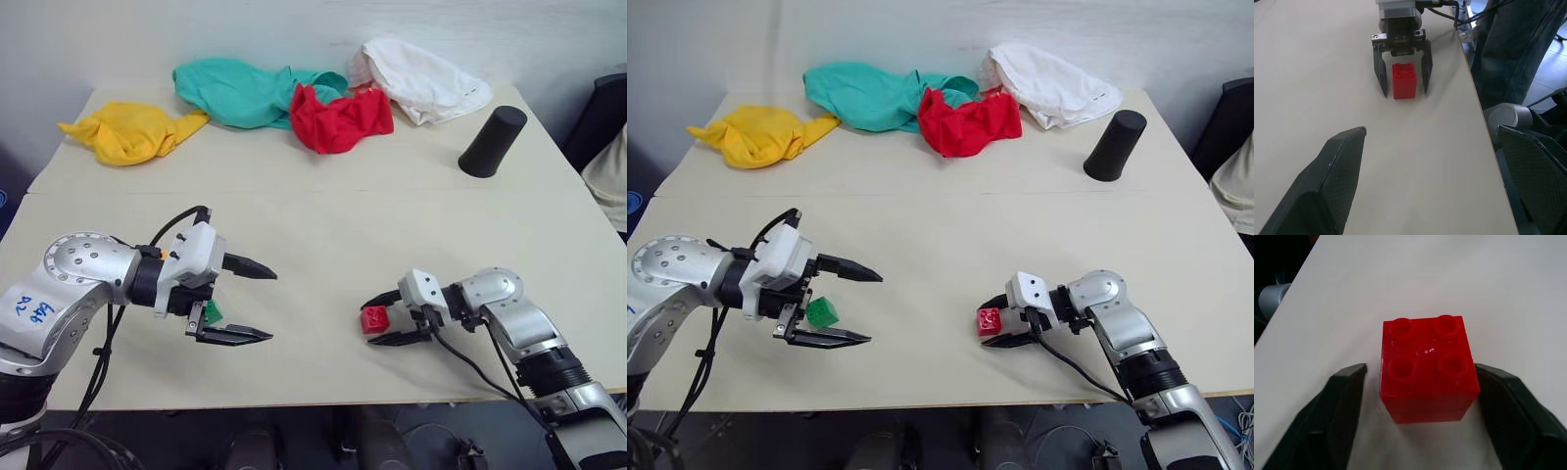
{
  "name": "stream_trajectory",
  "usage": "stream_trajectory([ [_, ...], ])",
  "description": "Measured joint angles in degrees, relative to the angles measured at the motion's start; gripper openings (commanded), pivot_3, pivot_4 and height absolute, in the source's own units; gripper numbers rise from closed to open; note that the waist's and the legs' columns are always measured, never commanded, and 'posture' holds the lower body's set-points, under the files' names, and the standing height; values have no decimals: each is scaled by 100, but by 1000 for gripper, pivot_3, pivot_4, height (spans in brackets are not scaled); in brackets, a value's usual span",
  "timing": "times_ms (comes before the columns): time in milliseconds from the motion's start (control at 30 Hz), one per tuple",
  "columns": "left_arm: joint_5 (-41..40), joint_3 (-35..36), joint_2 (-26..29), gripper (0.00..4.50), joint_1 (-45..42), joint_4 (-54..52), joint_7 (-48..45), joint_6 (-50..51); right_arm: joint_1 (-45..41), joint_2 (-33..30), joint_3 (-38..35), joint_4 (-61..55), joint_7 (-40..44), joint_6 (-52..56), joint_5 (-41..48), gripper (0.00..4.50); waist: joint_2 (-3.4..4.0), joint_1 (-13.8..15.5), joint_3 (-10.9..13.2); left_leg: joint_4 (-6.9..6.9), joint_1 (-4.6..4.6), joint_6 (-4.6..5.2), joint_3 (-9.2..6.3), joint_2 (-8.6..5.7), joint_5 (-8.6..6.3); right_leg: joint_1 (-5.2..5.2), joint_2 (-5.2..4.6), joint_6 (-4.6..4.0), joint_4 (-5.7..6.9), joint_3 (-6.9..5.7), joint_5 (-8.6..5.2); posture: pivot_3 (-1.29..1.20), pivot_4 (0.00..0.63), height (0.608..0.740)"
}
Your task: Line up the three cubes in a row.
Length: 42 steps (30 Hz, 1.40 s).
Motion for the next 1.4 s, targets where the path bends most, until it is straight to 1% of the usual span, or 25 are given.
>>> stream_trajectory([
  [67, -5, 402, 37, 4500, 399, 2, 90, 75, 2, -41, -25, -42, 7, 60, 24, 4473, 0, 5, 0, 0, 0, 0, 0, 0, 0, 0, -2, -1, 2, 0, -1, 0, 150, 740],
  [100, -26, 910, 35, 4500, 865, 4, 213, 213, 9, -110, -93, -128, 31, 191, 102, 4473, 2, -10, 1, -1, 0, 1, 2, 0, -1, -2, -3, -1, 1, 1, -1, 0, 150, 740],
  [133, -27, 1147, 34, 4500, 1082, 61, 274, 304, 19, -192, -149, -168, 59, 255, 154, 4473, 4, -2, 2, -1, -1, 1, 0, 0, -1, -3, -4, -2, 3, 0, -1, 0, 150, 740],
  [167, -28, 1529, 9, 4500, 1398, 86, 389, 421, -3, -306, -212, -211, 91, 364, 229, 4473, 3, 11, 2, -1, -2, 1, -2, 2, -1, -4, -4, -2, -1, -3, -1, 0, 150, 740],
  [233, 48, 2463, -133, 4500, 2257, 151, 499, 496, -78, -510, -423, -441, 226, 726, 540, 4473, 3, 3, 2, -1, -3, 3, -2, 2, -2, -4, -7, -2, -3, -4, -1, 0, 150, 740],
  [300, 263, 3197, -366, 4500, 3177, 166, 456, 358, -201, -646, -597, -618, 331, 1051, 813, 4473, 3, -8, 2, -2, -2, 4, -3, 4, -6, -2, -7, -4, -10, -9, -2, 0, 150, 740],
  [333, 379, 3431, -493, 4500, 3529, 171, 407, 257, -247, -723, -662, -690, 374, 1155, 906, 4473, 4, -22, 2, -4, -1, 5, -1, 4, -10, -2, -9, -4, -9, -8, -2, 0, 150, 740],
  [367, 577, 3720, -681, 4500, 4084, 186, 328, 61, -334, -835, -762, -722, 433, 1311, 1019, 4473, 2, -6, 2, -4, 1, 4, -3, 4, -12, 0, -9, -7, -13, -13, -4, 0, 150, 740],
  [433, 842, 3973, -929, 4500, 4575, 202, 284, -267, -501, -982, -874, -747, 496, 1455, 1111, 4473, -6, 36, -2, -2, -2, 7, -14, 1, -14, 4, -14, -8, -17, -22, -4, 0, 150, 740],
  [500, 991, 4011, -971, 4500, 4660, 193, 325, -496, -626, -1004, -884, -786, 533, 1507, 1153, 4473, -8, 103, -4, -2, -2, 11, -31, -6, -16, 12, -26, -8, -19, -37, -4, 0, 150, 740],
  [567, 1151, 3999, -972, 4500, 4637, 214, 394, -746, -731, -1041, -884, -831, 560, 1572, 1235, 4473, -8, 152, -4, -2, -3, 16, -30, -9, -19, 12, -35, -9, -18, -37, -3, 0, 150, 740],
  [667, 1189, 3742, -960, 4500, 4346, 294, 492, -897, -828, -1132, -944, -873, 562, 1731, 1361, 4473, -8, 166, -4, -3, -8, 17, -30, -9, -20, 11, -40, -8, -21, -43, -3, 0, 150, 740],
  [833, 1196, 2917, -830, 4500, 3565, 506, 604, -956, -834, -1164, -1060, -1158, 532, 1965, 1542, 4473, -8, 143, -4, -4, -9, 17, -29, -8, -19, 9, -41, -8, -17, -46, -3, 0, 150, 740],
  [900, 1250, 2433, -783, 4500, 3132, 595, 644, -979, -765, -1214, -1118, -1358, 502, 2077, 1628, 4473, -8, 142, -4, -4, -9, 16, -29, -8, -19, 9, -41, -7, -17, -46, -3, 0, 150, 740],
  [967, 1421, 1967, -734, 4500, 2806, 794, 675, -1074, -702, -1253, -1214, -1518, 441, 2156, 1692, 4473, -8, 126, -4, -4, -9, 16, -27, -8, -19, 8, -41, -7, -16, -46, -2, 0, 150, 740],
  [1133, 1850, 1124, -786, 4500, 2093, 1466, 860, -1306, -478, -1378, -1399, -1914, 292, 2323, 1813, 4473, -8, 103, -4, -5, -9, 16, -26, -8, -18, 8, -40, -7, -15, -48, -2, 0, 150, 740],
  [1300, 2024, 670, -919, 4500, 1682, 1786, 894, -1560, -366, -1422, -1522, -2264, 151, 2516, 1984, 4473, -8, 71, -4, -5, -10, 16, -26, -7, -17, 8, -40, -6, -14, -48, -2, 0, 150, 740],
  [1400, 2028, 484, -1027, 4500, 1580, 1844, 887, -1573, -295, -1431, -1542, -2362, 84, 2566, 2012, 4473, -8, 52, -4, -4, -10, 16, -25, -8, -17, 8, -40, -6, -13, -48, -2, 0, 150, 740],
])
